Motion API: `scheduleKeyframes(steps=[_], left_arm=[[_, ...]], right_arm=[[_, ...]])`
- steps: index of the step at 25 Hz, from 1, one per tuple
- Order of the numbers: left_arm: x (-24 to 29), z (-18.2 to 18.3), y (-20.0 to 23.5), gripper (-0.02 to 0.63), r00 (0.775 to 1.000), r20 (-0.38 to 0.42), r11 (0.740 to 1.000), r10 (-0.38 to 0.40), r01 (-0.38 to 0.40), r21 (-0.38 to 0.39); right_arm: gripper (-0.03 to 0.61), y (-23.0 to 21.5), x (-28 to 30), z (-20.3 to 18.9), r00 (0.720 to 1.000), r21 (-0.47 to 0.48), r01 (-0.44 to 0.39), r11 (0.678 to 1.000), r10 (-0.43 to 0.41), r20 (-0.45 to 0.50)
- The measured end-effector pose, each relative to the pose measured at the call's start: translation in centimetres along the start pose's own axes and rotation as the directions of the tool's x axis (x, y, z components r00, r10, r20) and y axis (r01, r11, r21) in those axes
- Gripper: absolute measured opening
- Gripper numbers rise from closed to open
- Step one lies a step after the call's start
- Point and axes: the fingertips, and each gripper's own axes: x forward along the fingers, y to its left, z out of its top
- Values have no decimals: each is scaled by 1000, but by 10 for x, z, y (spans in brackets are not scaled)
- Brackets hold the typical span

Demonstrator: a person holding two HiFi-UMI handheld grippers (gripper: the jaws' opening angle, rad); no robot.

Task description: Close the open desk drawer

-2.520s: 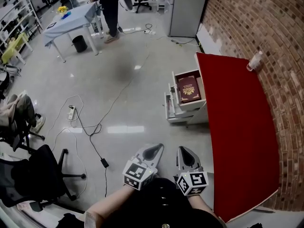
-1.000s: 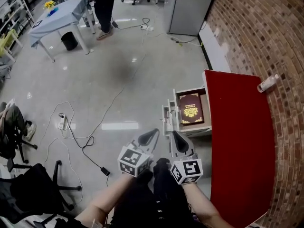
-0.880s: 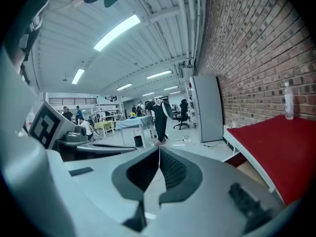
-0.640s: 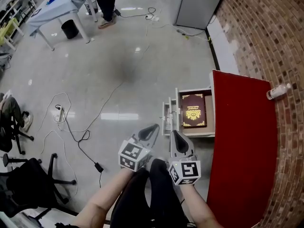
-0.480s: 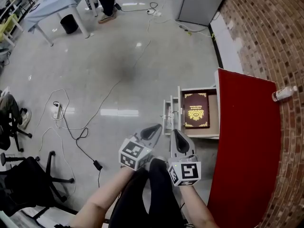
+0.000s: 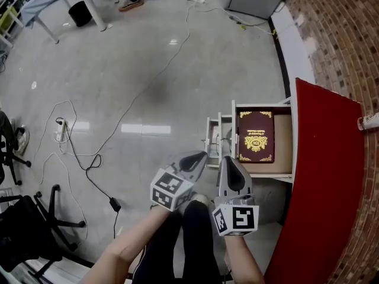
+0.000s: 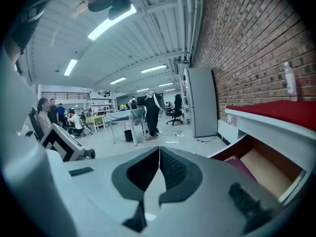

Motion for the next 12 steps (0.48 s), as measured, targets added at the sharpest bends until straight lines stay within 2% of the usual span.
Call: scheduleKeyframes(steps=[4,8,12], left_arm=[[24,-20,20,11,999,-3,999,-32,31,-34],[47,-35,36,11,994,-15,992,-109,108,-71],[75,-51,45,11,984,-13,960,-179,171,-221]], right_arm=[[14,-8,11,-18,999,-53,28,998,-29,-15],[14,-12,21,-29,998,-86,53,995,-55,-16],[14,-11,32,-31,998,-161,55,985,-56,-1]])
